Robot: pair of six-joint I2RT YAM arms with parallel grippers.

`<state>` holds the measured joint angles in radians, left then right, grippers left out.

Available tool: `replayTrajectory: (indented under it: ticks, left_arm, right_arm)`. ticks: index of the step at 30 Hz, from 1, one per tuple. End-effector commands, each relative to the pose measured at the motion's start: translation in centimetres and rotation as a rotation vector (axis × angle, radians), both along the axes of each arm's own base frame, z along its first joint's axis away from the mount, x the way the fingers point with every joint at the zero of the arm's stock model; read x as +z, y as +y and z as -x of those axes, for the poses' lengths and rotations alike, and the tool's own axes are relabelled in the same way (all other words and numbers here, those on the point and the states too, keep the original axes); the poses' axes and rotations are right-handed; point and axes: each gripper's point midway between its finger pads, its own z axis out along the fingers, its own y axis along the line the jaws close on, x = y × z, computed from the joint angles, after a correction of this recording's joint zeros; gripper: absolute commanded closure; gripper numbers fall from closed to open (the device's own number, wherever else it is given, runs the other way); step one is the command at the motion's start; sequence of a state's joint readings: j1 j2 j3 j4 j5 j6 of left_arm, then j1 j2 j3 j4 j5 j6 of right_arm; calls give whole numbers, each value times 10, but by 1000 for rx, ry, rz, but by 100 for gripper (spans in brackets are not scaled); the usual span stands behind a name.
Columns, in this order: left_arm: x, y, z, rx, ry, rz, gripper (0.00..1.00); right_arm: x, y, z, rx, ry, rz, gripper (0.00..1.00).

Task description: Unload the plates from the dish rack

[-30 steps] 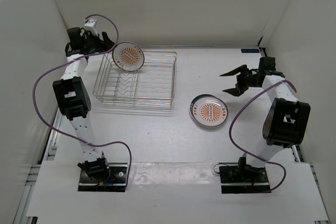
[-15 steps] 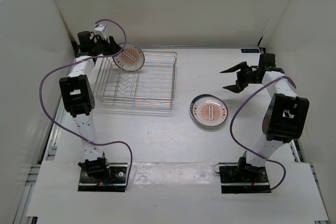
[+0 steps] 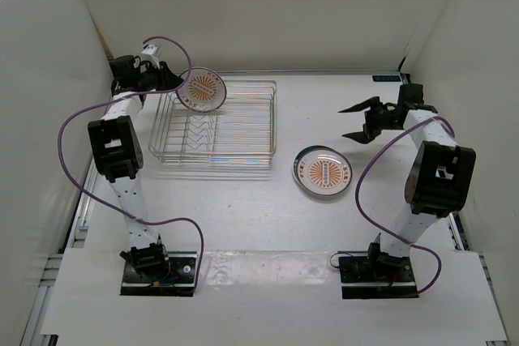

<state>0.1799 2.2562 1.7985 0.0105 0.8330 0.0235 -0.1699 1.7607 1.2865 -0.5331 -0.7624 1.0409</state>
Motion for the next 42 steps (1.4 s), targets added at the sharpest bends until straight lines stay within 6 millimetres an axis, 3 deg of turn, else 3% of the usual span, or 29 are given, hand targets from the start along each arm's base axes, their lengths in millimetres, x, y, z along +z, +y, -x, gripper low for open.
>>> replayTrajectory:
  ticks: [1,2,4,8,13,18,23,26,27,28,30,31,33,34,35,36,37,38,39,40,41,42]
  left_arm:
    - [53,-17,18,-71,-53,61,81]
    - [66,-17,17,-74,-94,57,83]
    - [72,-15,19,-75,-92,86,84]
    - [102,-14,21,-130,-151,160,88]
    - [141,8,21,-98,-211,244,100]
    - [185,27,20,-54,-293,301,100]
    - [233,34,27,6,-242,501,100]
    - [259,21,43,-2,-131,671,100]
    - [246,15,45,-1,-76,705,100]
    - [254,5,54,-16,-52,726,100]
    - [247,-32,79,-80,87,775,100]
    - [242,-40,87,-93,134,776,100]
    - [224,-75,119,-155,301,797,100]
    - [203,-81,124,-123,388,836,100]
    - [225,-92,146,-132,365,836,100]
    - [216,-102,155,-140,393,821,100]
    - [186,-108,166,-125,450,791,100]
    - [171,-116,187,-76,608,793,100]
    - [174,-121,204,-105,527,699,100]
    - [149,-129,220,-91,599,678,100]
    - [143,-132,247,-67,679,660,100]
    - [136,-131,267,-86,628,588,100]
  right_arm:
    - [10,2,-3,5,-33,-24,22]
    - [12,2,-3,8,-39,-22,22]
    - [14,2,-2,12,-48,-23,22]
    - [14,3,-2,19,-53,-30,22]
    - [18,7,-2,31,-77,-41,22]
    - [24,9,-2,52,-122,-44,22]
    - [38,14,1,109,-204,-39,24]
    - [58,23,-1,186,-314,-37,25]
    - [65,25,-3,205,-356,-34,25]
    - [82,41,-4,269,-447,-28,25]
    - [98,67,0,352,-516,-34,25]
    - [103,78,3,383,-525,-36,25]
    - [100,101,15,441,-515,-10,25]
    - [99,109,23,461,-512,-6,25]
    - [91,112,30,468,-491,-5,25]
    - [97,110,37,459,-515,19,25]
    - [79,111,49,466,-462,15,25]
    - [76,108,51,463,-465,27,25]
    - [74,104,56,450,-467,65,25]
    - [70,99,64,442,-450,84,25]
    - [61,93,67,434,-436,124,24]
    - [63,91,71,435,-448,147,24]
